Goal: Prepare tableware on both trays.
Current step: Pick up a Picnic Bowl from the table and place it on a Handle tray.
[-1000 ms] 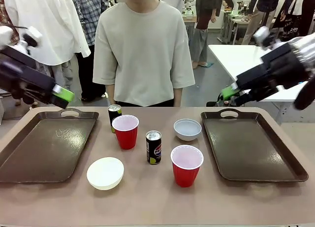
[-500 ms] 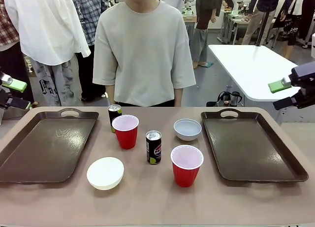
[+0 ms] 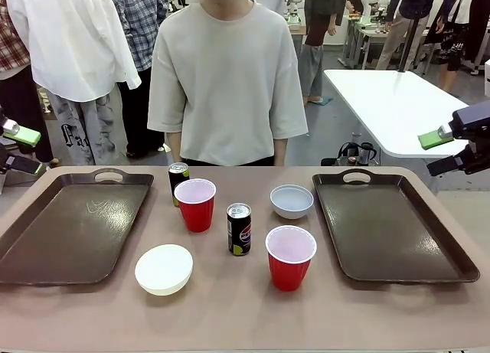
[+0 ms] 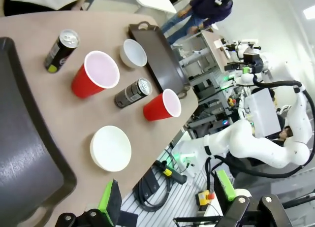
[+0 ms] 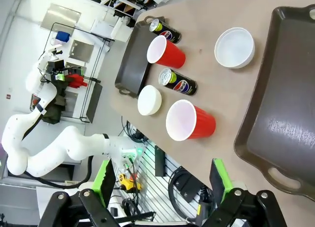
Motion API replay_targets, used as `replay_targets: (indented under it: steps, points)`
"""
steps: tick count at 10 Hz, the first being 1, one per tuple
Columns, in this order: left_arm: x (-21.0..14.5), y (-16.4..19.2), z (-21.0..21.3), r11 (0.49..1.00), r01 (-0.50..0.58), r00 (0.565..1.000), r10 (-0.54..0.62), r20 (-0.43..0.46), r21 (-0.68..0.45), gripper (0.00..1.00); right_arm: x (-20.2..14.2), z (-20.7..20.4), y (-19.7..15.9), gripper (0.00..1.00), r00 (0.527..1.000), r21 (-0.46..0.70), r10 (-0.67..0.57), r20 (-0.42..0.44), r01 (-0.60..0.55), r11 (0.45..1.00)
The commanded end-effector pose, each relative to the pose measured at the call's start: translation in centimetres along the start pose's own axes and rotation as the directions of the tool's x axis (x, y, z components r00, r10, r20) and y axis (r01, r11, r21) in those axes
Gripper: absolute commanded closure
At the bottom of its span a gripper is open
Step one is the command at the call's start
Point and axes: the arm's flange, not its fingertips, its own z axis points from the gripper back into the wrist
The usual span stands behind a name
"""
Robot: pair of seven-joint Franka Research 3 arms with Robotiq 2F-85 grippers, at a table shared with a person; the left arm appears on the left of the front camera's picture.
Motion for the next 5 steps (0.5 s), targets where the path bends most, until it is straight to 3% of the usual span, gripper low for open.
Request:
replay_targets:
  steps: [1,5]
  points:
    - [0.03,-0.02,0.06,1.000,0.021,1.000,-0.021,0.015,-0.018,0.00,-0.04,0.04,0.13,0.00,1.000,0.023,0.020,0.008,-0.020,1.000]
    - [0.03,-0.02,0.06,1.000,0.021,1.000,-0.021,0.015,-0.018,0.00,-0.04,0.04,0.13,0.00,1.000,0.023,0.020,0.008,-0.020,1.000]
